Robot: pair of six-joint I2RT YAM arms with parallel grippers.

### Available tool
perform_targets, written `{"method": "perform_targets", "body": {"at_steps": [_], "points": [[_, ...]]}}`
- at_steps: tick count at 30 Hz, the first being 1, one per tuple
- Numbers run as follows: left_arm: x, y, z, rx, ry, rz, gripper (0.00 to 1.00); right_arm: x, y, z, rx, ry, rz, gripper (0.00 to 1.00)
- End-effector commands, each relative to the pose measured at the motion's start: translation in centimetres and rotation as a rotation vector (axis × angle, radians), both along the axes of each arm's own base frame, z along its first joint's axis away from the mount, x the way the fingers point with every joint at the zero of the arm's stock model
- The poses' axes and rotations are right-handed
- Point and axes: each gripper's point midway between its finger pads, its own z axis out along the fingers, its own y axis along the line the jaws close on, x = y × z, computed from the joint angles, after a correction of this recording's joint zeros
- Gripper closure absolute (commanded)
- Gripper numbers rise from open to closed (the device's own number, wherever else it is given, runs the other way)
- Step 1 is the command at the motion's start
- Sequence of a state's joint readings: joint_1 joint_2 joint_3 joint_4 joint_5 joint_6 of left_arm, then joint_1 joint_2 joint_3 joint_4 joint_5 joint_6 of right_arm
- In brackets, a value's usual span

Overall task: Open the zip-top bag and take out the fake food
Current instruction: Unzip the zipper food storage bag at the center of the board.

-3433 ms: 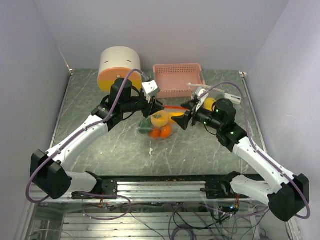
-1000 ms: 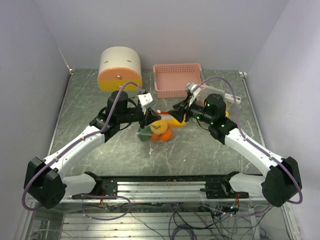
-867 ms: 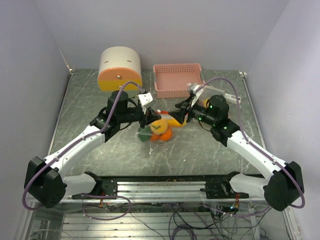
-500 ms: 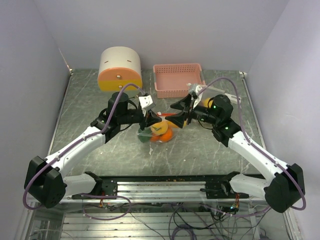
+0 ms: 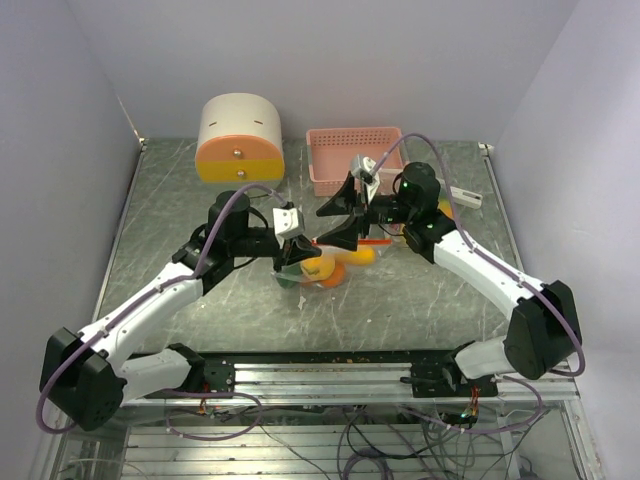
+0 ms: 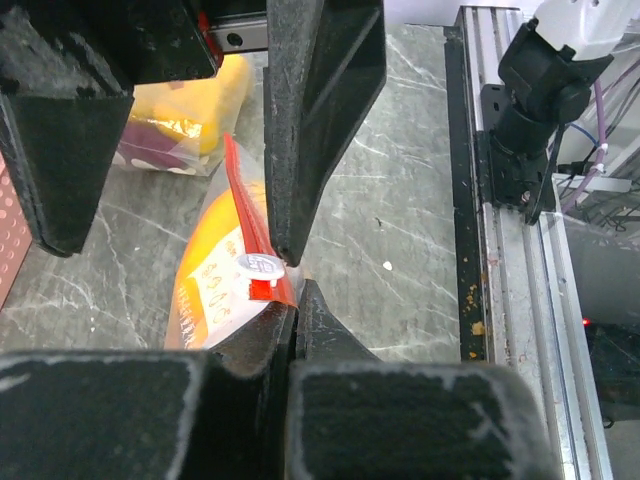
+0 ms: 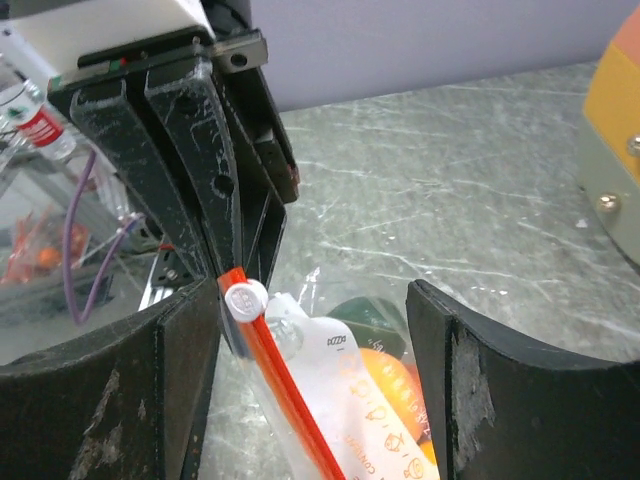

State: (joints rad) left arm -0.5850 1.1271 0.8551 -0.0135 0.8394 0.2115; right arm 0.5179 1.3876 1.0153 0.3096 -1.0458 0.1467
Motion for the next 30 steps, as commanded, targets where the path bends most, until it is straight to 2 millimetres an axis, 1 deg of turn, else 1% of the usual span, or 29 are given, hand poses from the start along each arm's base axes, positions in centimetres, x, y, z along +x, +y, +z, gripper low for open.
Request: {"method": "perform_targets", "body": {"at_steps": [1, 4, 11, 14, 19, 27, 30], "points": [[-1.0, 0.4, 1.0, -0.032, -0.078, -0.042, 0.93, -2.0, 0.0, 0.2, 0.017, -0.017, 0.162, 0.27], [-0.8, 0.4, 1.0, -0.034, -0.086, -0.035, 0.93, -2.5, -0.1, -0.2, 0.021, -0.013, 0.183, 0.3], [-0.9, 0.1, 0.4, -0.017, -0.066, -0.062, 0.93, -4.5, -0.1, 0.4, 0.049, -0.006, 0.329, 0.31], [-0.7, 0.1, 0.4, -0.016, -0.065, -0.053, 0.93, -4.5, 0.1, -0.4, 0.037, 0.013, 0.336, 0.35], [-0.9, 0.2, 0.6, -0.021, -0.066, -0.057, 0.93, -3.5, 0.7, -1.7, 0.002, 0.037, 0.318, 0.39], [-0.7, 0.1, 0.4, -0.014, -0.06, -0.049, 0.93, -3.9, 0.7, -1.3, 0.017, 0.039, 0.32, 0.74], [-0.4, 0.1, 0.3, -0.011, -0.057, -0.039, 0.93, -4.1, 0.6, -1.1, 0.017, 0.031, 0.3, 0.82]]}}
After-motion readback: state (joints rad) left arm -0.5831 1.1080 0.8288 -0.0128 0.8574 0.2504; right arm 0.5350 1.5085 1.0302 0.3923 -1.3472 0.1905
